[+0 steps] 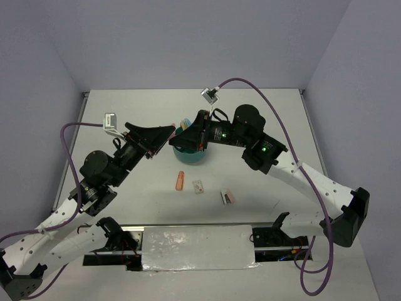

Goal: Sort the stationery into containers
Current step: Close the pen cap on the pen.

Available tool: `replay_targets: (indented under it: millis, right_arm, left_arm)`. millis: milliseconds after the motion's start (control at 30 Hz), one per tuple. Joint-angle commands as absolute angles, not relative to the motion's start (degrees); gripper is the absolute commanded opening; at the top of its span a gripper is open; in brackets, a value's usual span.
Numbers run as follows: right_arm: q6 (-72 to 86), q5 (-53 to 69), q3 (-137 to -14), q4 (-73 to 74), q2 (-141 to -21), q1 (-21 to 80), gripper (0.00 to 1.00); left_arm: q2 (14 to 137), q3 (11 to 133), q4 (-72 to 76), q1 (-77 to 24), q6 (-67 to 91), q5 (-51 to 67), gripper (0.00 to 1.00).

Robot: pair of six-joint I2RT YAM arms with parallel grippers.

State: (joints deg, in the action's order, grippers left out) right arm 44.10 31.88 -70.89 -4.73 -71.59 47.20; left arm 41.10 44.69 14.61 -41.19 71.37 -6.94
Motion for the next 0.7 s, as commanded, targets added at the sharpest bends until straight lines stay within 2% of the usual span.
replay_targets:
  millis: [0, 400, 467, 667]
  right_arm:
    - [46.23, 36.91, -69.97, -6.68, -69.26, 49.66, 0.00]
    - [46.85, 35.95, -66.36, -3.34, -67.77, 50.10, 0.00]
    - [46.32, 35.86, -66.36, -2.21, -67.06, 50.19, 0.00]
    - [46.40, 35.51, -66.27, -0.44, -65.83, 50.19, 0.00]
  left_arm:
    - [39.99, 47.90, 17.05, -41.22, 67.41, -11.34, 0.95]
    - [41.66, 50.71, 19.34, -41.22, 63.90, -10.90, 0.89]
    - [41.31, 50.80, 19.25, -41.31, 62.23, -11.51, 0.83]
    - [39.90, 50.80, 18.28, -41.22, 58.54, -12.74, 0.76]
